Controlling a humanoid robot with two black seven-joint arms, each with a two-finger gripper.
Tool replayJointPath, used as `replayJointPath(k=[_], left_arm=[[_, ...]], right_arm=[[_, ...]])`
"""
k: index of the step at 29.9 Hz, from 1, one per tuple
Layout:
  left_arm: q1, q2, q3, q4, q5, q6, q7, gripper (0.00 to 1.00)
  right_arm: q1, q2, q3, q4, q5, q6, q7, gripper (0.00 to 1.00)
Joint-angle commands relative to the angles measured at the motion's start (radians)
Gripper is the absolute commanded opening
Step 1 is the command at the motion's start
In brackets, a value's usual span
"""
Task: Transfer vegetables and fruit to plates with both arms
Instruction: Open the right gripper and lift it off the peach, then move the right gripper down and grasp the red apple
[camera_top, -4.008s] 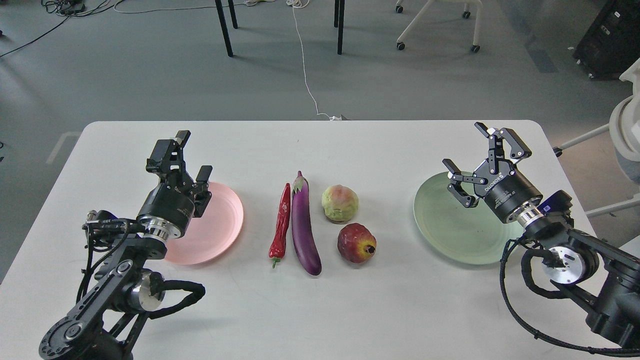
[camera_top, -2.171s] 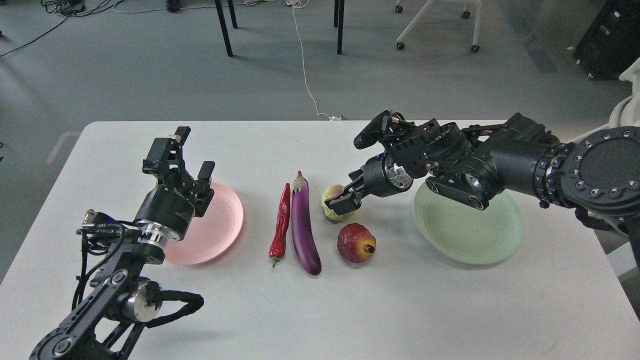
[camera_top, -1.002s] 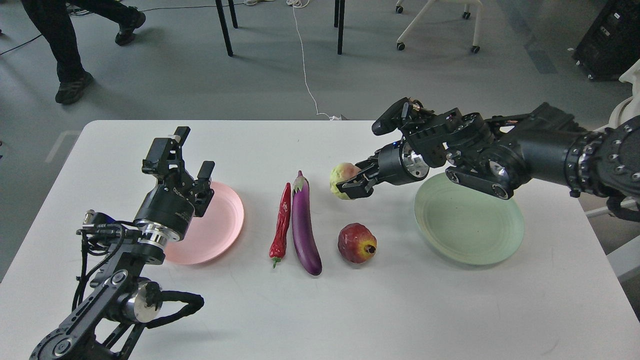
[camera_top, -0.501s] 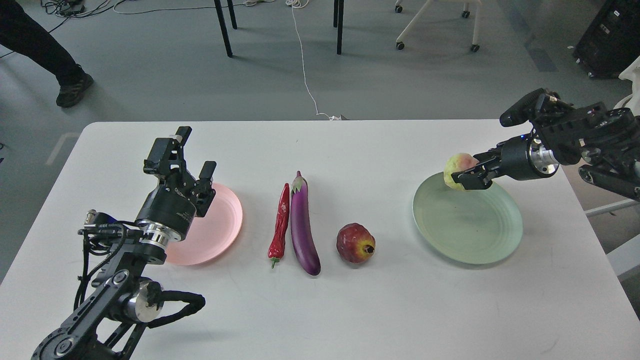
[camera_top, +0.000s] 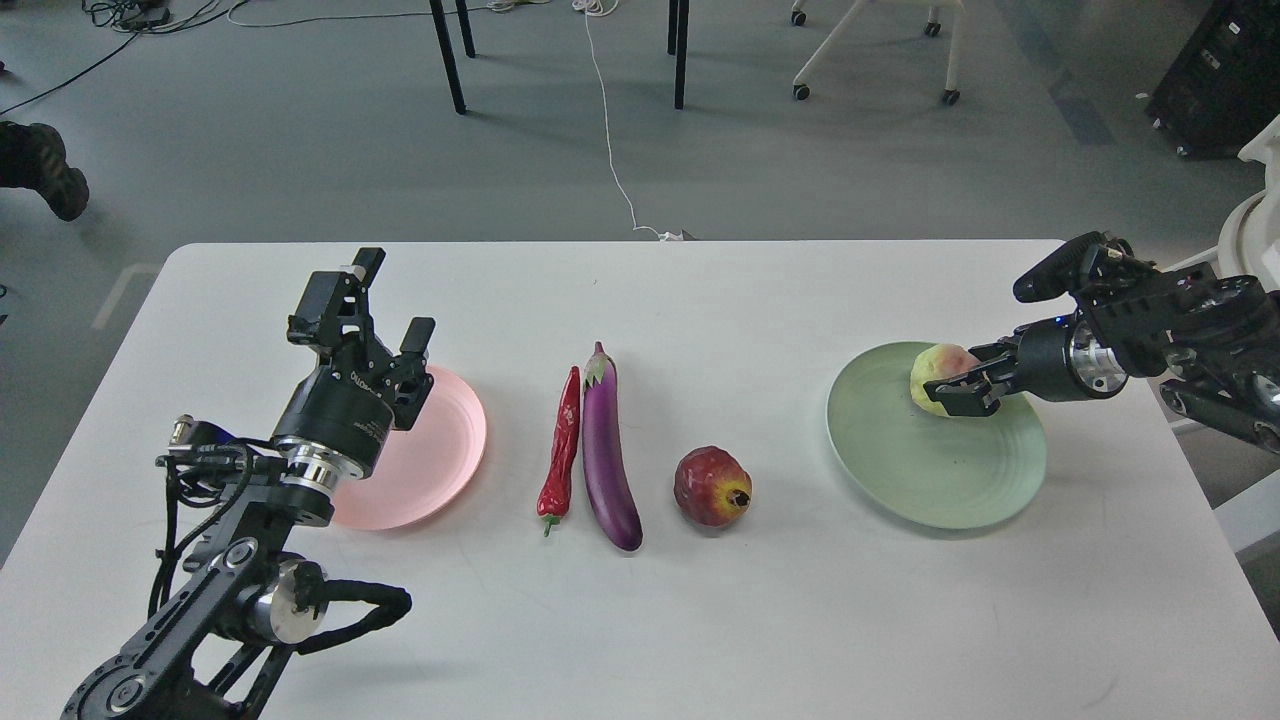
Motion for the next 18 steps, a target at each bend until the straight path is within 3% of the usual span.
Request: replayJointPath(k=[1,9,18], left_arm=[[0.001,0.001,-0.002,0.000,0.000,0.000,0.000,0.99],[0.004,0.004,0.000,-0.008,0.000,0.000,0.000,0.99],[0.013,0.010,-0.002,-0.017,0.003,0.000,0.000,0.99]], right_arm=[[0.043,-0.018,0.002,0.065,0.001,0.000,0.000,0.96],[0.262,-0.046,0.019,0.415,0.025,0.014,0.000,0.96],[0.255,0.158,0.002,0.444,0.057,0.012,0.000,0.96]])
